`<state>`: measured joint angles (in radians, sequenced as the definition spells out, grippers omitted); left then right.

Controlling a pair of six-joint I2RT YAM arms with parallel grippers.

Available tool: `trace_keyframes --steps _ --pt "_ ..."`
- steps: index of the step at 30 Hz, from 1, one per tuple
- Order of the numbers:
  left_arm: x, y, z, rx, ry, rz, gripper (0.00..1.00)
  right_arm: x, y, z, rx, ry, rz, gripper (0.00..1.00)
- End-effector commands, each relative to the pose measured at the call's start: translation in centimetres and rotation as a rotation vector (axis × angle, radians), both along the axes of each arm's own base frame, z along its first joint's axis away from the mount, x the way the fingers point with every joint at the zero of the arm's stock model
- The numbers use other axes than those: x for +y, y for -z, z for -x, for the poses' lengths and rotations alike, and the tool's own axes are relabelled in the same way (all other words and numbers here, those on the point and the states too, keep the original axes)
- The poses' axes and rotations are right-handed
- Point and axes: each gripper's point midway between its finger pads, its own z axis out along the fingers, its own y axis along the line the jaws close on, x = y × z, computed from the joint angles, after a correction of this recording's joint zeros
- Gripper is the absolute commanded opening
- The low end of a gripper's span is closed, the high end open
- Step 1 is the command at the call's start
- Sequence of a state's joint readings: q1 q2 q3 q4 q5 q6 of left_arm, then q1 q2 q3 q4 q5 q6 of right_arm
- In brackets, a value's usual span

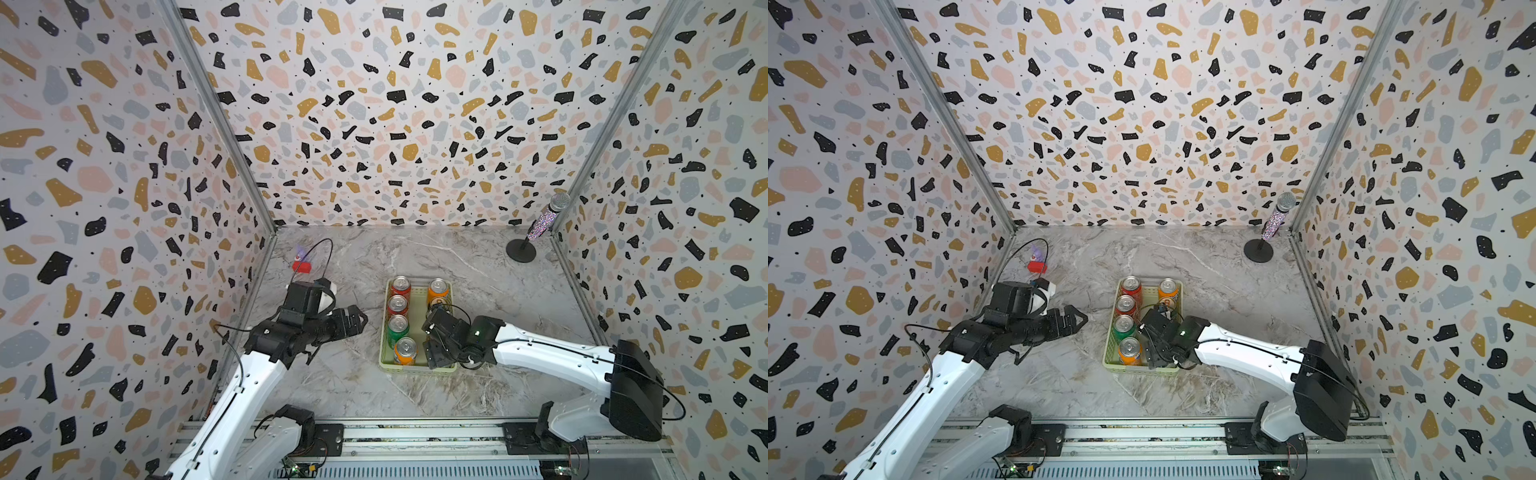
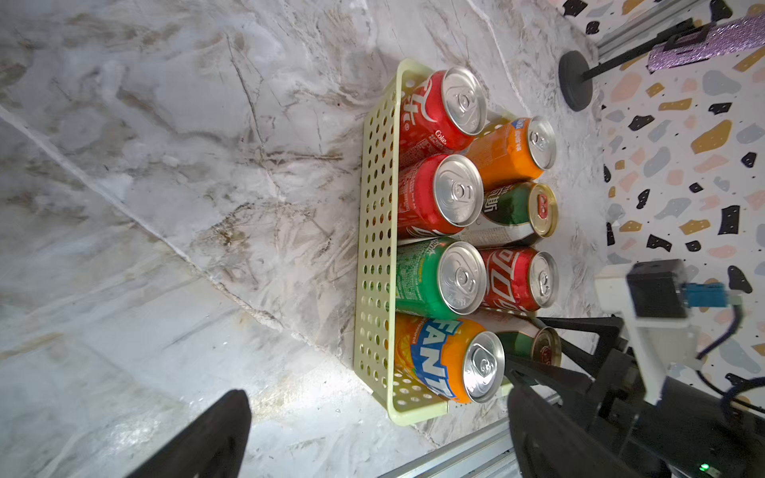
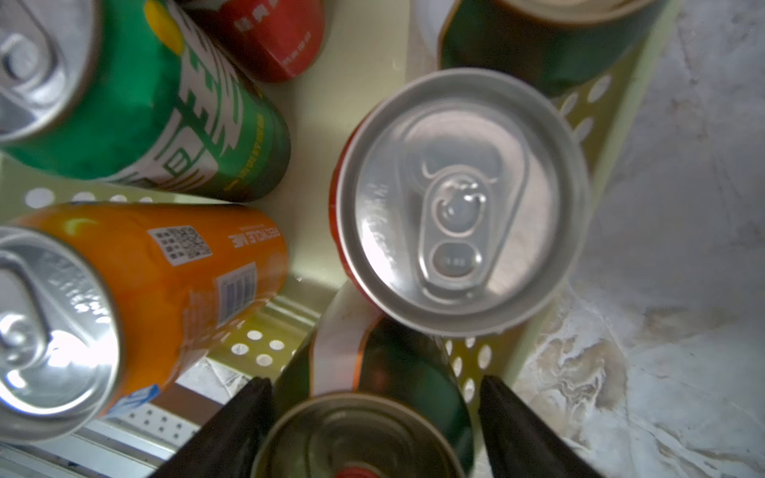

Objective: Take out the drinks from the basket
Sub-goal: Pick up the drink from the basket, then place the drink at the center of the board.

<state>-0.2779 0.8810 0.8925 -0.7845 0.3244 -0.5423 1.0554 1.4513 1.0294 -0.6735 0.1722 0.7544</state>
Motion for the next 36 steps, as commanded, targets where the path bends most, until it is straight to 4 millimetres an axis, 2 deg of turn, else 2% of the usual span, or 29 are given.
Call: trace_keyframes --steps 1,4,7,8,11,17,22,27,31,36 --pt "0.4 0.2 -0.2 -0.020 -0.026 -0.014 1.00 -0.9 1.0 0.2 0.009 0.012 0.048 0.79" --pt "0.5 0.8 -0.4 -0.011 -0.019 -0.037 1.00 -1.0 1.0 0.0 -0.005 0.021 0.061 0.74" --pt "0.3 1.4 -0.5 0.008 -0.008 -0.041 1.00 -1.3 0.8 -0.2 -0.017 0.027 0.071 0.62" --pt "0.3 1.5 -0.5 0.015 -0.007 -0.041 1.00 -0.7 0.7 0.6 -0.022 -0.005 0.071 0.58" --pt "0.3 2.0 -0.5 0.024 -0.007 -0.044 1.00 -0.9 0.3 0.7 -0.038 -0.010 0.077 0.48" --pt "-0.1 2.5 -0.2 0.039 -0.001 -0.016 1.00 -0.6 -2.3 0.8 -0.089 -0.053 0.027 0.31" --pt "-0.7 2.0 -0.3 0.029 0.025 0.009 1.00 -0.2 -5.0 0.8 -0.115 -0.075 -0.024 0.23" --pt "-0.6 2.7 -0.4 0.042 0.034 -0.008 1.00 -0.5 -7.8 0.9 -0.137 -0.090 -0.039 0.14" --pt "-0.8 3.4 -0.4 0.060 0.035 -0.006 1.00 -1.2 -10.1 0.9 -0.170 -0.098 -0.053 0.14" --pt "-0.9 3.4 -0.3 0.058 0.039 0.002 1.00 -2.8 -13.5 1.0 -0.227 -0.093 -0.066 0.14"
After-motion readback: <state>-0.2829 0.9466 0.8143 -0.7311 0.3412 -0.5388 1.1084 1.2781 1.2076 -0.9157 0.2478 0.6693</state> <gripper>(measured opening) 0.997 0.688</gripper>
